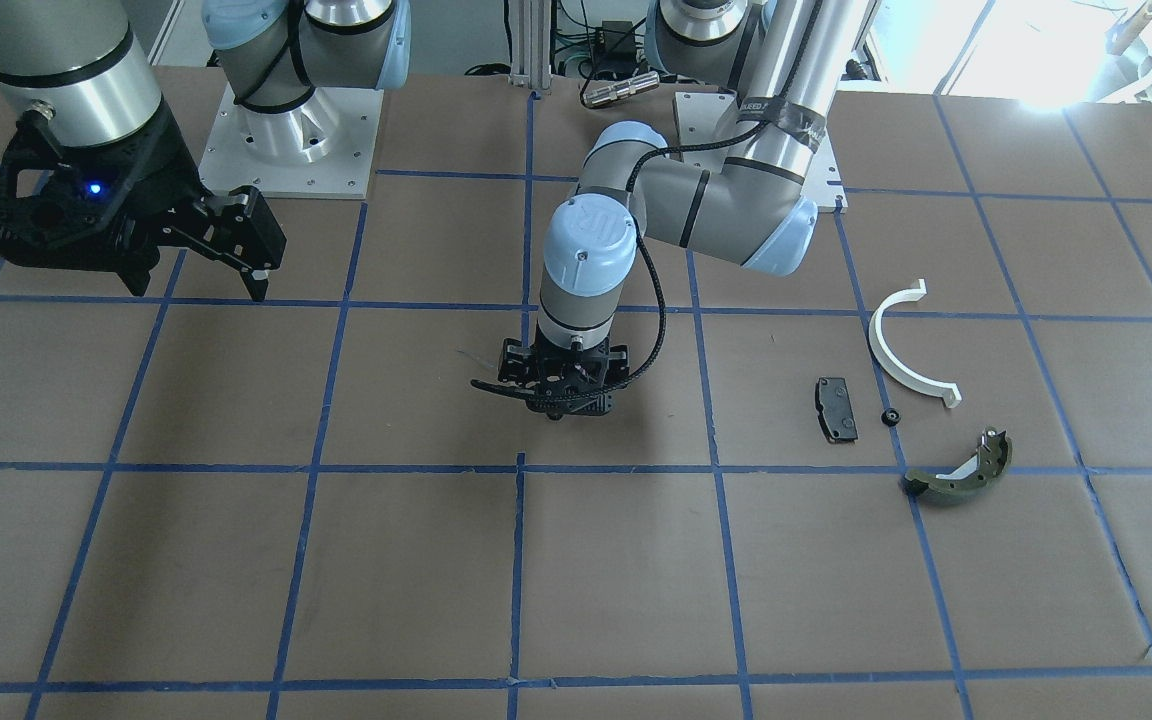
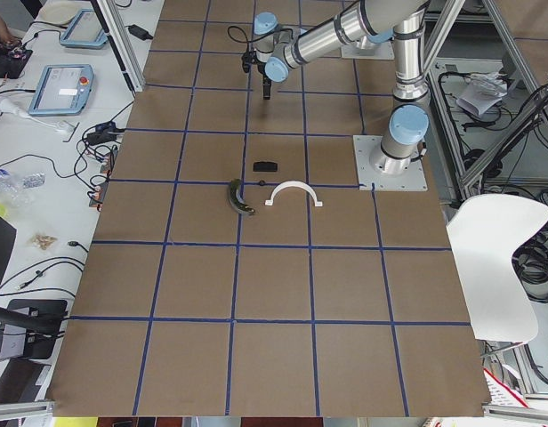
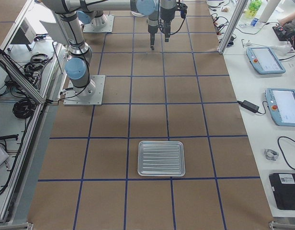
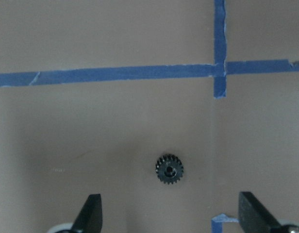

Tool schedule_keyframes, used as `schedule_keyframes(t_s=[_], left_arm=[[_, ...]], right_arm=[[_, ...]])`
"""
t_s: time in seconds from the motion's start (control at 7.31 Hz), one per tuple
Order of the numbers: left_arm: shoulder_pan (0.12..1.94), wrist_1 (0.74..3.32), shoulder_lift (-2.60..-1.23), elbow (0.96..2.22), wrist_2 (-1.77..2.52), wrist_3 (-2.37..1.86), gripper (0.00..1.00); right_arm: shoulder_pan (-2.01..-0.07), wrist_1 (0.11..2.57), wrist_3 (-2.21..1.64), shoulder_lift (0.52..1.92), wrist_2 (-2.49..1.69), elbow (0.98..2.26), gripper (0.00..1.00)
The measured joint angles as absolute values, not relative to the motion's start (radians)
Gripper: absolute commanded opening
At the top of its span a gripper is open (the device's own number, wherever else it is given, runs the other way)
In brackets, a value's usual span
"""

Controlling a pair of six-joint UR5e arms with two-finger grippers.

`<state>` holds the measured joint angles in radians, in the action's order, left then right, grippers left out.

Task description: Place bearing gear from tray to pile

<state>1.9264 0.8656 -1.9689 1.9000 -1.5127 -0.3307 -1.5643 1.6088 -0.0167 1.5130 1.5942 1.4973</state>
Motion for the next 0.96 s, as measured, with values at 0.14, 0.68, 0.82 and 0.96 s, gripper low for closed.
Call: schedule_keyframes(t_s=[0.14,0.68,0.82,0.96], left_arm=[[1.929,0.865,-1.979,1.900,-1.514,-0.337,0.98],[1.938,0.852,-2.009,1.900,-1.516,-0.358,0.85],[1.941,0.840,-2.017,1.900,-1.516,-0.370,0.70],[1.944,0.826,-2.025,1.900,-1.516,-0.376,0.51]], right_arm=[[-1.564,1.611,-0.015,1.521,1.593,1.502,1.00],[-1.564,1.615,-0.015,1.534,1.593,1.512,1.00],[-1.565,1.615,-0.016,1.535,1.592,1.513,1.00],[-1.565,1.616,-0.017,1.535,1.592,1.514,1.00]])
